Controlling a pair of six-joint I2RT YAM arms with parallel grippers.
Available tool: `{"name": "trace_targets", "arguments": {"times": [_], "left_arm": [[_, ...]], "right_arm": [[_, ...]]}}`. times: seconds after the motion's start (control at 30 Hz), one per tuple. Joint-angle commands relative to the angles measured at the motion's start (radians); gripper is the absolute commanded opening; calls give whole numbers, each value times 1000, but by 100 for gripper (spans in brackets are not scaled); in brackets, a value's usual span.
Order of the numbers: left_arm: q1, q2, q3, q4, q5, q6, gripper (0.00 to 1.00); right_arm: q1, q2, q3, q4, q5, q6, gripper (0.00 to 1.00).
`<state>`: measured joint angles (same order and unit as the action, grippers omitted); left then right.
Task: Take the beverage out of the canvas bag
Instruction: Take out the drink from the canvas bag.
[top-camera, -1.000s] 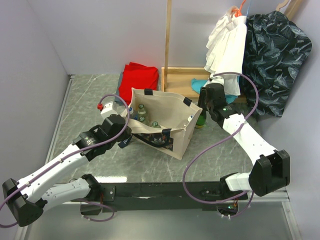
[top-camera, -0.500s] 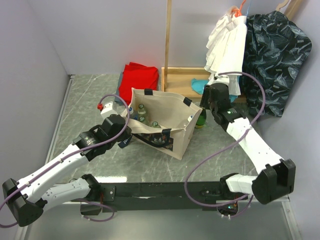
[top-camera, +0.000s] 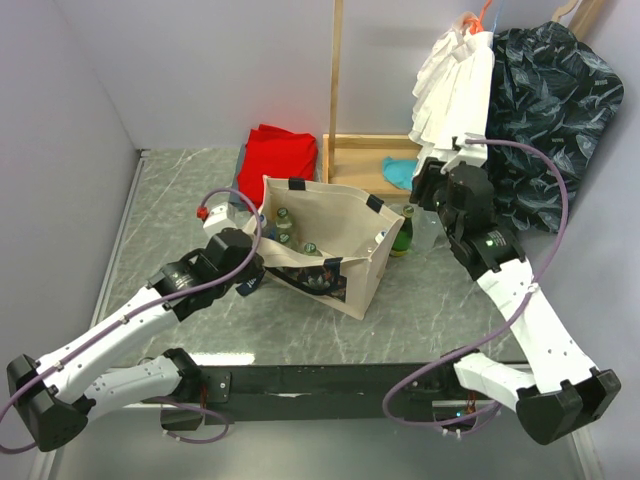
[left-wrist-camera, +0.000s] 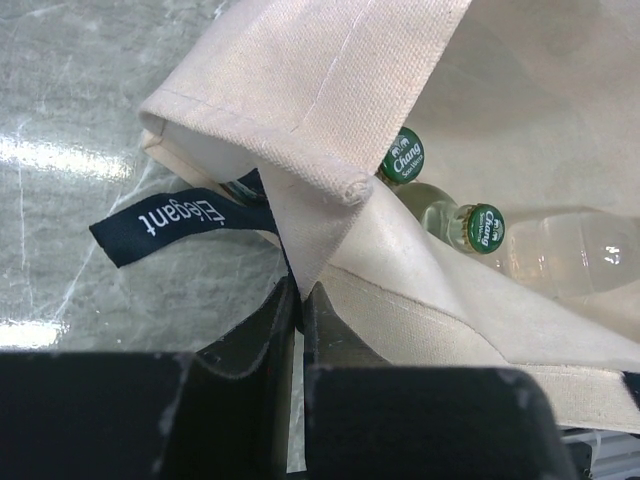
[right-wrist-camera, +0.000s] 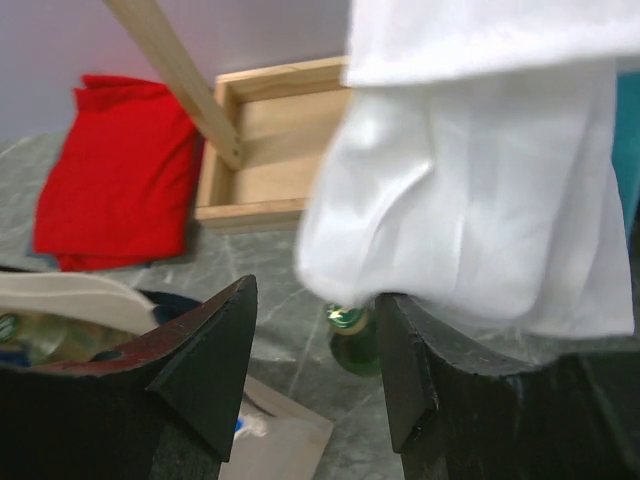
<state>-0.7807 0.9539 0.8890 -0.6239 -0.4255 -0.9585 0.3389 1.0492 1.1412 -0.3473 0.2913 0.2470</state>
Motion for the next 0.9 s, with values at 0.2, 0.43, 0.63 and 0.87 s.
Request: {"name": "trace_targets", "arguments": {"times": [0.2,0.43,0.63,0.87], "left_arm": [[-2,-35,-2,-28,7,0,1],[0,-70,-32,-91,14,-49,1],[-2,-133,-25,-214,1,-104,1],[-2,-176,-27,-234,-16,-105,1]], "right_arm": [[165,55,193,-114,-121,-123,60],[308,170,288,-190,-141,-160,60],[336,186,258,-171,-207,-132,61],[373,210,262,-191,-288,-137,61]]}}
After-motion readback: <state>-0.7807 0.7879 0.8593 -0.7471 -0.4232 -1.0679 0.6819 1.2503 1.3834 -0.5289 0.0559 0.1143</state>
